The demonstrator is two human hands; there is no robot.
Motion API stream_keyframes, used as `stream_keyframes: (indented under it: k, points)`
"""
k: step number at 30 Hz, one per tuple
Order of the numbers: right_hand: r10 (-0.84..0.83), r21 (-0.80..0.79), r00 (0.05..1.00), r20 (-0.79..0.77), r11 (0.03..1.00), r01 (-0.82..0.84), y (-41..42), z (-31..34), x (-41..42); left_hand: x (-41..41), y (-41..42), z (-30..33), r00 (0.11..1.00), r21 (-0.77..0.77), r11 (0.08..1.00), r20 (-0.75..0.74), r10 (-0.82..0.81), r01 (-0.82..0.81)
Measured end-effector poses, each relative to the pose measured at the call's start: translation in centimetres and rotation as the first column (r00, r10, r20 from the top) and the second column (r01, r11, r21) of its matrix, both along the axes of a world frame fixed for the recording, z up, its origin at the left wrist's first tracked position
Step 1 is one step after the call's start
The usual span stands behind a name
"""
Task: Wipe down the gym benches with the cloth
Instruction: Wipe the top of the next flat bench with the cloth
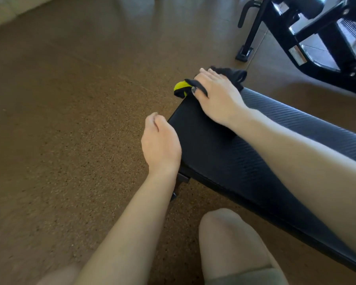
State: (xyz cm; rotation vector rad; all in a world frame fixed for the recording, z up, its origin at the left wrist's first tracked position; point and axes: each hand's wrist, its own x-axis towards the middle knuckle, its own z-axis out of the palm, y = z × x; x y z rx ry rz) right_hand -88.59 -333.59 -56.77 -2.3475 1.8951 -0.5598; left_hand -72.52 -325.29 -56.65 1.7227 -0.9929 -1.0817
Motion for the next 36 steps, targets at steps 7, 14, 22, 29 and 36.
stream_keyframes:
  k: [7,14,22,29,36]
  points:
    - [0.32,0.128,0.943,0.092,0.935,-0.33,10.7,0.3,0.5,-1.6,0.2,-0.4,0.966,-0.028,0.966,0.005,0.258,-0.257]
    - [0.247,0.152,0.969,0.01,0.957,-0.245,-1.7,1.4,-2.8,-1.9,-0.2,-0.5,0.959,-0.021,0.965,0.115,0.261,-0.26]
    - [-0.151,0.235,0.982,0.112,0.964,0.122,2.6,1.9,-9.4,-1.9,-0.4,-0.8,0.954,-0.011,0.959,0.102,0.282,-0.283]
    - [-0.389,0.2,0.921,0.004,0.903,0.38,-0.3,2.0,-5.3,-1.6,-0.6,-0.7,0.964,0.002,0.967,0.077,0.254,-0.255]
    - [-0.026,0.074,0.977,-0.21,0.996,0.042,-0.5,0.4,5.5,-0.8,-0.1,-0.6,0.978,-0.016,0.978,-0.029,0.206,-0.207]
